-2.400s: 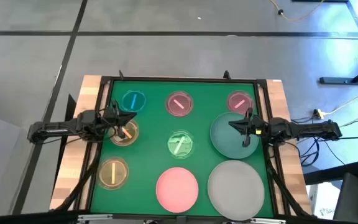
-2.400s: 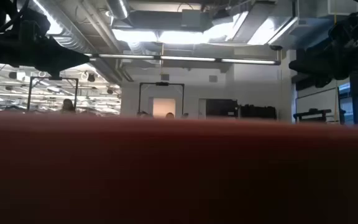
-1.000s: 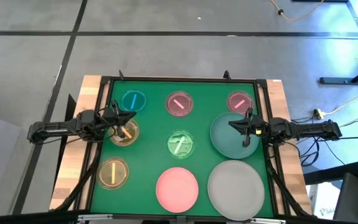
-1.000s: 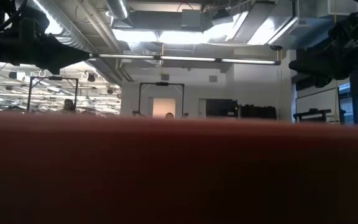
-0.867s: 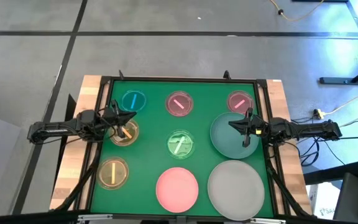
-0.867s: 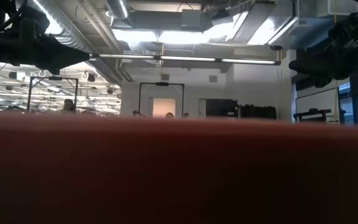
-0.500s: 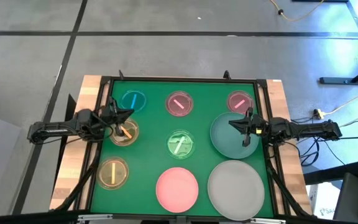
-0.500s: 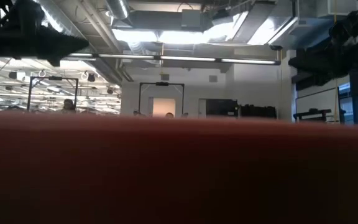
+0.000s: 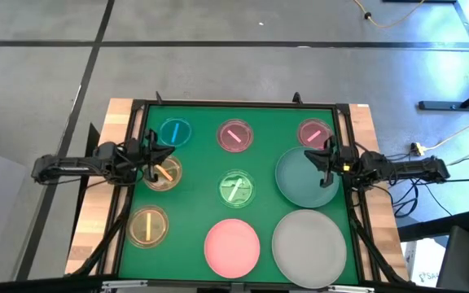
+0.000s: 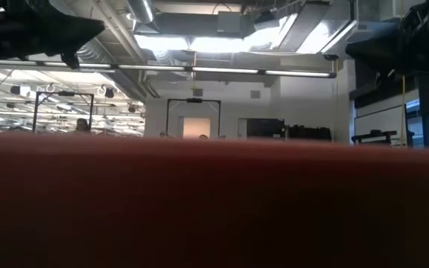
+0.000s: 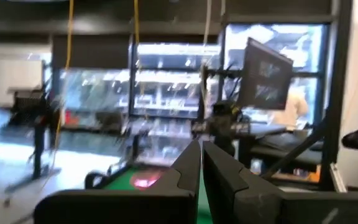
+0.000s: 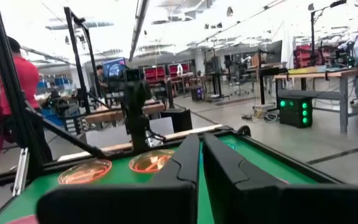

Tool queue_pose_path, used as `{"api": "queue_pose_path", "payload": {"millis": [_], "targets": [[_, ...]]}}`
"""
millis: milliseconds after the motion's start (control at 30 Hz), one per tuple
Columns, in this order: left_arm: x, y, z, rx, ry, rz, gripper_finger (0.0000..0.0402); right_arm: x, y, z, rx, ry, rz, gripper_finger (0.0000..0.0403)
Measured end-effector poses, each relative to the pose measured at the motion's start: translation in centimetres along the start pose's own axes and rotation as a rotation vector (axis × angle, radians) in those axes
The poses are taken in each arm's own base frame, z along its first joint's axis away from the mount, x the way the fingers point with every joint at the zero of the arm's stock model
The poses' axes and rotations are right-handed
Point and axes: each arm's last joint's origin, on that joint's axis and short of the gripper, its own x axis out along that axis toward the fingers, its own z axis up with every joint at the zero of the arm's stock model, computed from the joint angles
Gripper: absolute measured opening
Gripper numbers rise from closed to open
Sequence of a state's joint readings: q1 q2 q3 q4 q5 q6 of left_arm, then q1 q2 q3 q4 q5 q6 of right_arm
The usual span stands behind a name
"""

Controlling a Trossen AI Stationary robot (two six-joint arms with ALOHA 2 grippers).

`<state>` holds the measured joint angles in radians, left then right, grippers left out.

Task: Stack plastic plates
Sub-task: Stack the blue plate on top of the gray plate

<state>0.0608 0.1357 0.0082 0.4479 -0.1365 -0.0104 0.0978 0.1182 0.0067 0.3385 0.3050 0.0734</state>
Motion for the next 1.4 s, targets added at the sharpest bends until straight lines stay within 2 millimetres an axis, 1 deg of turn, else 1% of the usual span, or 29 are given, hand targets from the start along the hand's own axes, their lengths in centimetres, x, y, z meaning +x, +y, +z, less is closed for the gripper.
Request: {"api": "queue_pose_path", "payload": {"millis": [167, 300, 467, 667, 767, 967, 1167, 1267, 1400], "targets": [[1.1, -0.4, -0.2, 0.064, 0.023, 0.011, 0.0011, 0.4, 0.1, 0.0, 0.0, -0.001, 0.0, 0.0017], [2.6, -0.8, -0.1, 0.072, 0.086, 0.001, 0.0011, 0.8, 0.3, -0.1, 0.001, -0.003, 0.002, 0.0017], [5.4, -1.7, 0.1, 0.079, 0.187, -0.041, 0.0011, 1.8, 0.6, 0.0, -0.015, 0.052, 0.005, 0.0017], [8.8, -2.9, -0.6, 0.095, 0.294, -0.07, 0.0011, 3.0, 1.2, 0.3, -0.02, 0.117, 0.047, 0.0017], [10.4, -3.4, -1.2, 0.102, 0.339, -0.079, 0.0011, 3.6, 1.3, 0.1, -0.032, 0.159, 0.043, 0.0017], [13.5, -4.5, -2.5, 0.115, 0.414, -0.092, 0.0012, 4.6, 1.6, 0.0, -0.046, 0.209, 0.039, 0.0017], [16.9, -5.4, -4.1, 0.137, 0.467, -0.097, 0.0016, 5.2, 1.8, -0.4, -0.04, 0.246, 0.035, 0.0017], [18.5, -6.0, -5.6, 0.129, 0.514, -0.153, 0.0037, 5.2, 1.8, -0.4, -0.042, 0.246, 0.035, 0.0017], [20.8, -7.0, -7.9, 0.145, 0.566, -0.19, 0.0085, 5.3, 1.9, 0.2, -0.049, 0.184, 0.042, 0.0017]]}}
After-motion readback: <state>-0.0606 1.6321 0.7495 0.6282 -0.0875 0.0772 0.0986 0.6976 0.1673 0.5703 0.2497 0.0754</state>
